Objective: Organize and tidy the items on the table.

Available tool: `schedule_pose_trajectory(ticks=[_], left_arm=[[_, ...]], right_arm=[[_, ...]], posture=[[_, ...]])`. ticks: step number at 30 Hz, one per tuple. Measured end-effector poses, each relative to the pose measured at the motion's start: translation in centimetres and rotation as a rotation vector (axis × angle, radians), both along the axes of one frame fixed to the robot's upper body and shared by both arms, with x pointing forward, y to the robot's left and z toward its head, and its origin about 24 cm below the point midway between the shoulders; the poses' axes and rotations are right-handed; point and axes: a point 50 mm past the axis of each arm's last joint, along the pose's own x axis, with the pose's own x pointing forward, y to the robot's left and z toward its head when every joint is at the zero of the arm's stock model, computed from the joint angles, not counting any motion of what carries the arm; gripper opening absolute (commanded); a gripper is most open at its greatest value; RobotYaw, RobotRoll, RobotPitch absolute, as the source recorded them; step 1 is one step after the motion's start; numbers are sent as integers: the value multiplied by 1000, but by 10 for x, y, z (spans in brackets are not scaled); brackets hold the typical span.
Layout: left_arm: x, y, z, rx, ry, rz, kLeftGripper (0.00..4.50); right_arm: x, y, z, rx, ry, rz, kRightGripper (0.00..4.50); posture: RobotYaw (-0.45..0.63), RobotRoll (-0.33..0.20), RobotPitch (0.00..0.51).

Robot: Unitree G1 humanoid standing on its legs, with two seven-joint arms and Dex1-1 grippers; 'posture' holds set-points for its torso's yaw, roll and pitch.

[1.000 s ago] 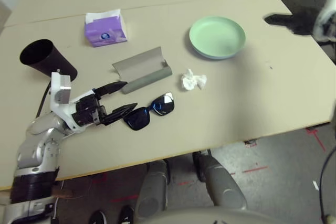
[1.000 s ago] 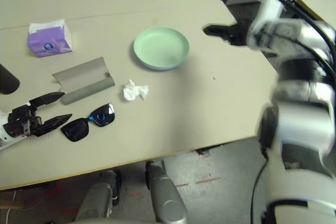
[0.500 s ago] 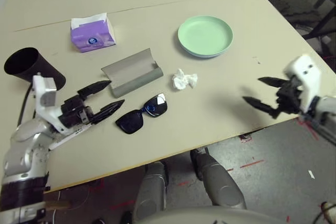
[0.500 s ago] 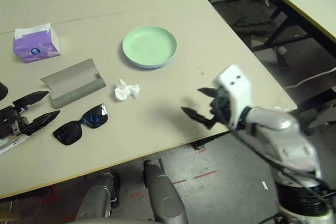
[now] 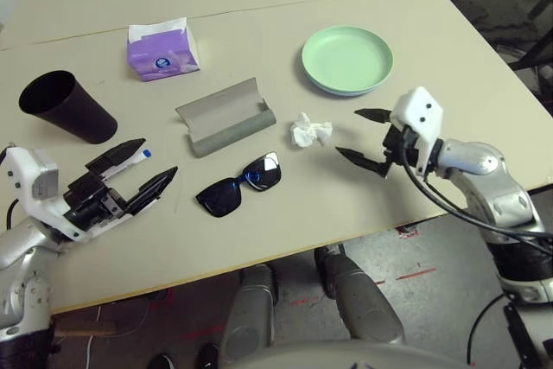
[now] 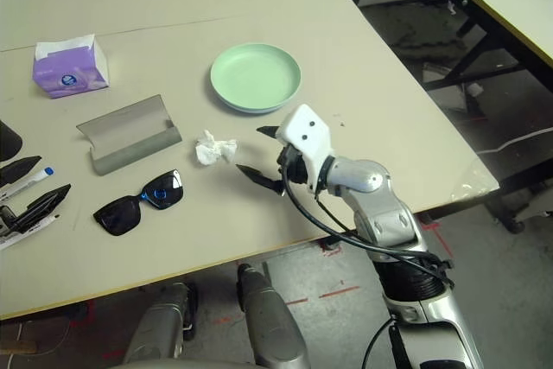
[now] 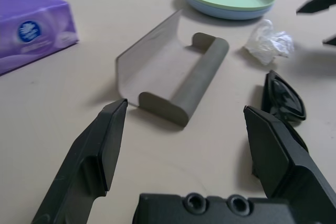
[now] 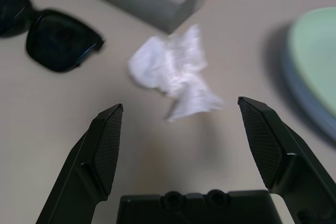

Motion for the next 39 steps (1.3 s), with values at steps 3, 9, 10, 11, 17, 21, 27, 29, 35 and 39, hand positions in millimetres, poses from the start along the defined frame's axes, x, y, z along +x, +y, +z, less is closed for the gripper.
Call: schedule_pose_trajectory(ticks=[3, 9, 10, 11, 17, 21, 27, 29, 35, 39], left_arm=[[0, -1, -1, -9, -4, 6, 4500], [4, -8, 3, -20, -37, -5, 4500], [4, -9, 3, -22, -42, -5, 4500], [4, -10, 3, -24, -45, -6, 4500], [4, -14, 5, -30, -56, -7, 4500], [3, -15, 6, -44, -64, -7, 4500], [3, -16, 4, -53, -59, 1, 4500], [3, -16, 4, -54, -59, 1, 4500], [5, -17, 5, -60, -70, -2, 4500], [7, -19, 5, -66, -76, -8, 4500]], right_arm=[[3, 9, -7, 10, 21, 20, 4451], [19, 16, -9, -7, 10, -20, 4451], [23, 16, -11, -12, 7, -38, 4451], [25, 16, -12, -17, 7, -54, 4451], [40, 16, -17, -23, 7, -120, 4451], [44, 18, -17, -21, 7, -125, 4451], [45, 23, -20, 0, 29, -121, 3172], [45, 23, -20, 0, 35, -122, 2417], [44, 23, -22, 3, 55, -127, 234], [45, 21, -22, 9, 63, -137, 15]], posture=[[-77, 0, 255], [-67, 0, 255], [-67, 0, 254], [-65, 0, 254], [-60, 0, 256], [-61, 0, 257], [-63, 0, 256], [-64, 0, 255], [-75, 0, 251], [-81, 0, 252]])
